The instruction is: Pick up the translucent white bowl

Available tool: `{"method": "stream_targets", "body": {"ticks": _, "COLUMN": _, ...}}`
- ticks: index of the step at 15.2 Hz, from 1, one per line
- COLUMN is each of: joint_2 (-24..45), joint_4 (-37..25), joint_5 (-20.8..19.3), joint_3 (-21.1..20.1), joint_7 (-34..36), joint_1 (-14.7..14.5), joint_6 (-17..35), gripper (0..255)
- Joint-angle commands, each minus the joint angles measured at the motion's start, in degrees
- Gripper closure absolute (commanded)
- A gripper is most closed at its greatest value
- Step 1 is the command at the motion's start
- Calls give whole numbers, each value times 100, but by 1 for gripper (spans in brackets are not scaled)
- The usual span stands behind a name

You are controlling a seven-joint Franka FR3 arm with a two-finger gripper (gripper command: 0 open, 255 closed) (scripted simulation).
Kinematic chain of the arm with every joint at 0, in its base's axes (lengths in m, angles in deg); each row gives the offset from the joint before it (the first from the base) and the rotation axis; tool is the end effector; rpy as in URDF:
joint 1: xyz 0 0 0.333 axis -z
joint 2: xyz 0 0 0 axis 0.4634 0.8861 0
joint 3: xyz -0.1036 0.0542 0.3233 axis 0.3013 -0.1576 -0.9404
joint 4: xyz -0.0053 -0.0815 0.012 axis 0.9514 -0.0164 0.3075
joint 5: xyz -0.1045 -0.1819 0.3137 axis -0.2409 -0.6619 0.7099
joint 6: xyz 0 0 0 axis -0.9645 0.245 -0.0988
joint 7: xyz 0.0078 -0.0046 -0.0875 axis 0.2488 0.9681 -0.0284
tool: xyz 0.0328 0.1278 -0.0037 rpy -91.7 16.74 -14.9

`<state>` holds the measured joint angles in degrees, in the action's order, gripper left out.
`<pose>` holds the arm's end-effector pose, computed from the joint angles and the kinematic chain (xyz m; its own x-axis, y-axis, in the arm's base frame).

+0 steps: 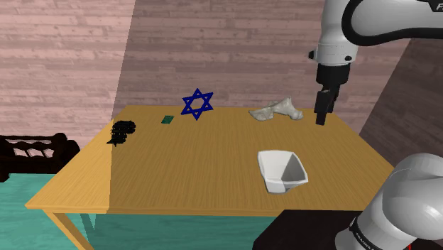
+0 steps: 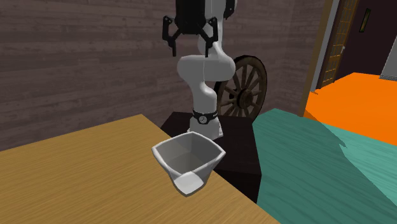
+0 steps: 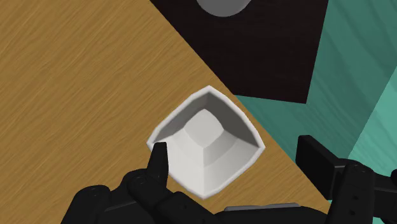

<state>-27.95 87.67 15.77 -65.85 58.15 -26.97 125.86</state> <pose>0.2371 -0.0015 0.5619 0.9757 0.1582 -0.1518 0.1639 -0.9862 0.0255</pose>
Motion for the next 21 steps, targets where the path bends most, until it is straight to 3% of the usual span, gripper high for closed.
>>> {"method": "stream_targets", "body": {"ticks": 1, "joint_2": 0, "joint_4": 0, "joint_5": 0, "joint_3": 0, "joint_7": 0, "joint_1": 0, "joint_6": 0, "gripper": 0}}
{"method": "stream_targets", "body": {"ticks": 11, "joint_2": 631, "joint_4": 1236, "joint_5": 311, "joint_3": -1032, "joint_7": 1105, "joint_1": -204, "joint_6": 1953, "gripper": 0}}
{"method": "stream_targets", "body": {"ticks": 17, "joint_2": 1621, "joint_4": 1552, "joint_5": 297, "joint_3": -1706, "joint_7": 1875, "joint_1": -204, "joint_6": 3254, "gripper": 0}}
{"method": "stream_targets", "body": {"ticks": 21, "joint_2": 2524, "joint_4": 1555, "joint_5": 46, "joint_3": -2174, "joint_7": 2522, "joint_1": -74, "joint_6": 4109, "gripper": 0}}
